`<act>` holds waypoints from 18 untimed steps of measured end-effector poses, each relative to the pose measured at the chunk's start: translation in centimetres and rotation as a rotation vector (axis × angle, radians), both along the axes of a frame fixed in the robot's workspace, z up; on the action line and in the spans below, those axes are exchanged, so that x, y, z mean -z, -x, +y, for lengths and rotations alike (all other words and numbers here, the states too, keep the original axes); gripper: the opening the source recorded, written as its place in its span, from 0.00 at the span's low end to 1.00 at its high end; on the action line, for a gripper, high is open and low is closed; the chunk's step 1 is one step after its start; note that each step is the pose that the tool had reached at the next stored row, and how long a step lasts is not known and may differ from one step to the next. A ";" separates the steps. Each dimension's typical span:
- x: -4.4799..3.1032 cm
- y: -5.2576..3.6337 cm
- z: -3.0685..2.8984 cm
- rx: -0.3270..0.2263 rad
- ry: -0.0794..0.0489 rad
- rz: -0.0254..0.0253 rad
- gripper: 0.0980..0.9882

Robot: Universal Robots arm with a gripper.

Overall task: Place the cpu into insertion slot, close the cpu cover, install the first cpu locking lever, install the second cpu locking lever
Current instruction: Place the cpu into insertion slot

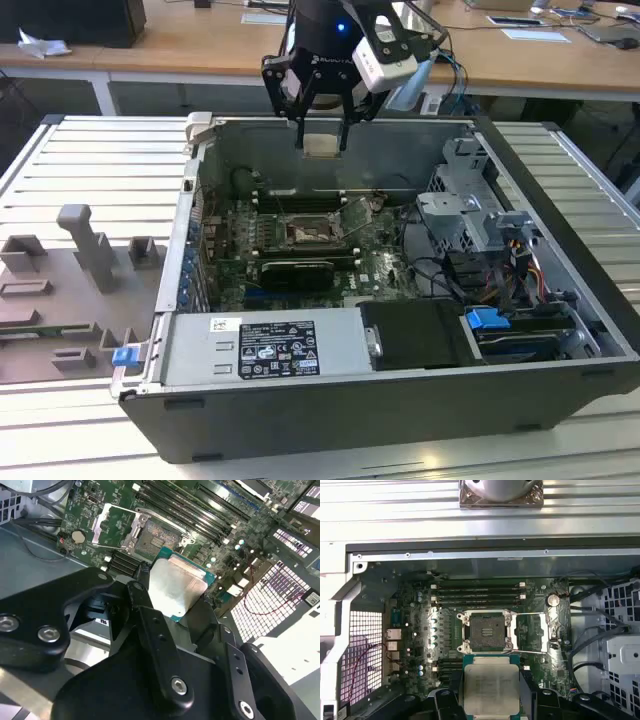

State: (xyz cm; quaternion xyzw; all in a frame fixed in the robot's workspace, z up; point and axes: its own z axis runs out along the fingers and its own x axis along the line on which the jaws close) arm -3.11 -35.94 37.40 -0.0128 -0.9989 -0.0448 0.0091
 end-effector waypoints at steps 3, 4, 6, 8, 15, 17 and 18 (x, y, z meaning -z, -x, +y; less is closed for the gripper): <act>0.00 0.00 0.00 0.005 0.000 0.0000 0.49; 0.00 0.00 0.00 0.007 0.000 0.0000 0.49; 0.01 0.00 0.00 0.012 0.000 0.0001 0.49; 0.02 0.00 0.00 0.015 0.000 0.0000 0.49; 0.04 0.00 0.00 0.058 0.000 -0.0001 0.49; 0.04 0.00 0.00 0.071 0.000 0.0000 0.49; 0.05 0.00 0.00 0.075 0.000 0.0000 0.49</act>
